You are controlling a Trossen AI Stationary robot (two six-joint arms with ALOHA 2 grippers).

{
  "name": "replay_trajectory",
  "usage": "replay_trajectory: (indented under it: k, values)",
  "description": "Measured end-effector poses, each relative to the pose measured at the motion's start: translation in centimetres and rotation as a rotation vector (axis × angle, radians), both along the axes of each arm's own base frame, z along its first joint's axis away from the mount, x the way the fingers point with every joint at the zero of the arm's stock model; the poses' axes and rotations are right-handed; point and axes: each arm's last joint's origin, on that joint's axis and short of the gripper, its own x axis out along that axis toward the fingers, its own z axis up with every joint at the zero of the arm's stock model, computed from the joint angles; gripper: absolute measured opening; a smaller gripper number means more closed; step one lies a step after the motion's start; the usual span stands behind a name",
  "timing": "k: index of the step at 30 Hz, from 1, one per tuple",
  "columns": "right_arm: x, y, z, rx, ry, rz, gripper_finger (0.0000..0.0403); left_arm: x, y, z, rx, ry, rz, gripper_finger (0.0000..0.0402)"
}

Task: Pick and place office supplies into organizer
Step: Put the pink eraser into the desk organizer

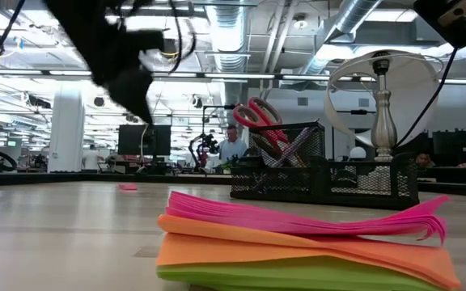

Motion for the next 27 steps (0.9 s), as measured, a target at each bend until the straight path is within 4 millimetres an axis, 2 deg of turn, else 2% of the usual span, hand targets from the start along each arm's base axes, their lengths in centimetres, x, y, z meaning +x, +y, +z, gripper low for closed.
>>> replay_trajectory:
  k: [4, 7, 10, 15, 18, 23, 27]
  values:
    - [0.0, 0.0, 0.0, 0.001, -0.001, 0.0, 0.0081, -1.3, 0.7, -4.0, 0.0, 0.037, 0.017, 0.0221]
    - [0.0, 0.0, 0.0, 0.002, -0.002, 0.0, 0.0081, -2.0, 1.8, -6.2, -0.047, 0.069, 0.02, 0.0221]
    - [0.0, 0.0, 0.0, 0.0, 0.0, 0.0, 0.0081, -2.9, 3.2, -7.8, -0.167, 0.15, 0.009, 0.0221]
    - [0.0, 0.0, 0.0, -0.045, -0.012, 0.055, 0.0081, -2.7, 5.5, -8.4, -0.181, 0.153, -0.046, 0.0221]
    - [0.1, -0.1, 0.0, -0.071, -0.019, 0.083, 0.0081, -2.0, 6.6, -8.1, -0.203, 0.204, -0.157, 0.0221]
    - [0.5, -0.7, -0.1, -0.079, -0.009, 0.067, 0.0081, -1.3, 7.8, -6.9, -0.162, 0.439, -0.408, 0.0221]
    - [1.1, -1.4, -0.2, -0.108, 0.004, 0.081, 0.0081, -1.8, 8.7, -6.0, -0.184, 0.685, -0.583, 0.0221]
